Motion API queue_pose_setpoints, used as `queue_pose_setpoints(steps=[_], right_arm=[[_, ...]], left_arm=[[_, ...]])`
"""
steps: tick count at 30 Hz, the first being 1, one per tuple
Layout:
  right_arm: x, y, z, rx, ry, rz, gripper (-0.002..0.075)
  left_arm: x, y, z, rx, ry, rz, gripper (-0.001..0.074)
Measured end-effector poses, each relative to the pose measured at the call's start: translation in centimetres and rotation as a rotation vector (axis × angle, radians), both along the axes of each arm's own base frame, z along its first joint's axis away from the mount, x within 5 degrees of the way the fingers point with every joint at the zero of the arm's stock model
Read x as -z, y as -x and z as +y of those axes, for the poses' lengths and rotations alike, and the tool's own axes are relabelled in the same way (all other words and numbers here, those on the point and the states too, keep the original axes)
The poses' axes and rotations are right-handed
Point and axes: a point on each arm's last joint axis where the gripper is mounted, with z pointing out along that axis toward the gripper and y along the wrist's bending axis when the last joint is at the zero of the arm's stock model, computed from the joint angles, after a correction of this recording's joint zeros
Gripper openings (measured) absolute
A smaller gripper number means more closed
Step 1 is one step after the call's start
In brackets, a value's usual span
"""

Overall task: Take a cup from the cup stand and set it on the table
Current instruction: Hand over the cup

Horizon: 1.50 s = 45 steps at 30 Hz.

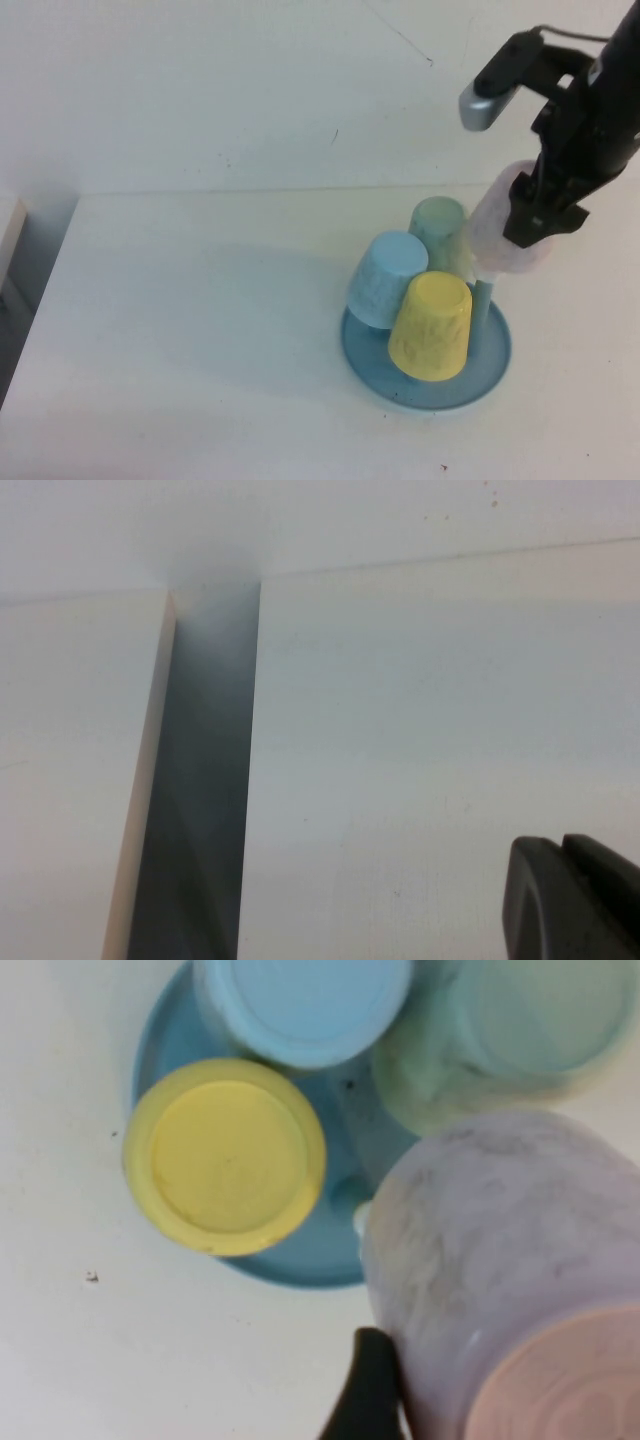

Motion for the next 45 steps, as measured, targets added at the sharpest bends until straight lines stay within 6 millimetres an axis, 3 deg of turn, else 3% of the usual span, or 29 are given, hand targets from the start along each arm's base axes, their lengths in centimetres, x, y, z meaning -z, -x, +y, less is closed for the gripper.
queue_pose_setpoints(steps=[8,12,14,20,28,36,45], right_arm=[[-6.5,4.3,-1.7,0.05,-0.086,-0.158,0.0585],[-8.0,6.9,-2.4,0.066,-0.253,-0.126,0.0585],[-7.3,8.2,-3.1,0.067,-0.342,-0.064,0.0585],[-1.1,11.4,-5.6,0.144,-0.556,0.123,0.0585],[4.9,13.4,-9.3,0.399,-0.943,0.213,0.0585],[6.8,11.8,-11.0,0.564,-1.194,0.25,0.0585],[7.6,11.0,-10.8,0.678,-1.244,0.373,0.0585]], left_arm=[[0.0,0.0,0.0,0.001,-0.002,0.0,-0.0003],[0.0,0.0,0.0,0.001,-0.002,0.0,-0.0003],[0.0,0.0,0.0,0.001,-0.002,0.0,-0.0003],[0.0,0.0,0.0,0.001,-0.002,0.0,-0.0003],[0.0,0.0,0.0,0.001,-0.002,0.0,-0.0003],[0.0,0.0,0.0,0.001,-0.002,0.0,-0.0003],[0.0,0.0,0.0,0.0,0.001,0.0,-0.0003]])
